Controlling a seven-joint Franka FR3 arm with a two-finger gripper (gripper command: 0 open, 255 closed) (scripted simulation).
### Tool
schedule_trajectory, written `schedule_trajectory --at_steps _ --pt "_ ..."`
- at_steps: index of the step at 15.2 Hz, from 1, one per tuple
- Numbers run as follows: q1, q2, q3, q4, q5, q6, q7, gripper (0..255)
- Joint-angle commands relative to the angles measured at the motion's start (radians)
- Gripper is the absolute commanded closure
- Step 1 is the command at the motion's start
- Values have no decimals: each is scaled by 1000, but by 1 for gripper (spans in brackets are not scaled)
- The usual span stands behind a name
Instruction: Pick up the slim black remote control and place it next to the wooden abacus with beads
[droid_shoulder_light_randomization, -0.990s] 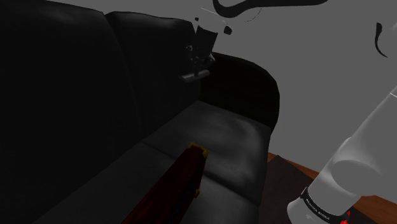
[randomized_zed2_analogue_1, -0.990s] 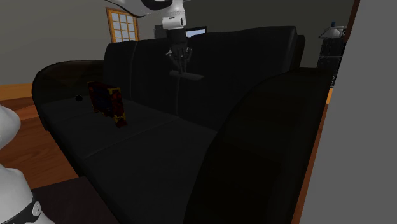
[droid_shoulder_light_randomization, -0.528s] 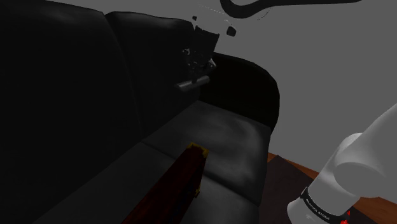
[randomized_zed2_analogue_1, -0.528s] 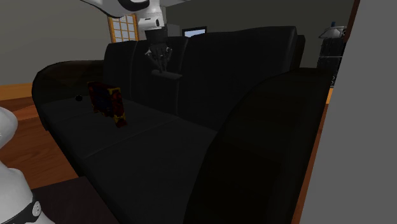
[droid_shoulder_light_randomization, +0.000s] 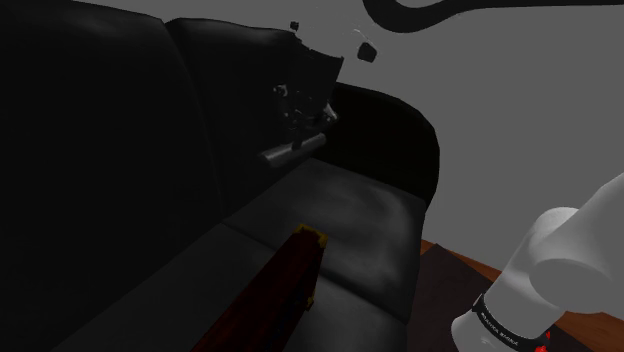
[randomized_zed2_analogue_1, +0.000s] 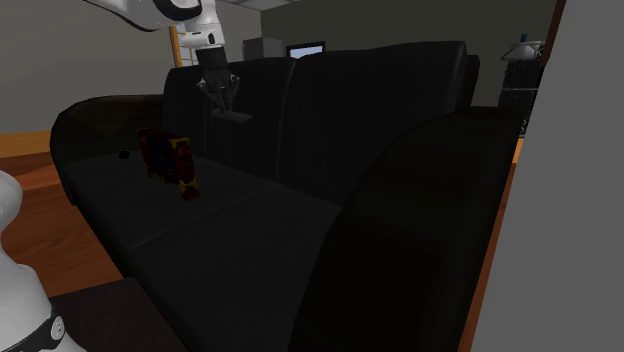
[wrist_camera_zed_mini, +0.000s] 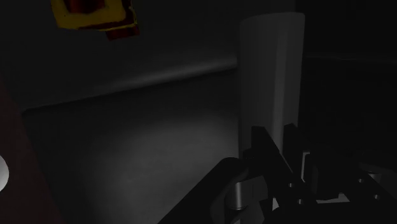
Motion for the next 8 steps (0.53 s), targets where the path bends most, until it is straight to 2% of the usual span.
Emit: schedule_trajectory --at_steps 1,8 --pt "18 -16 27 -13 6 1 44 255" --pt "21 -17 35 -108 11 95 44 255"
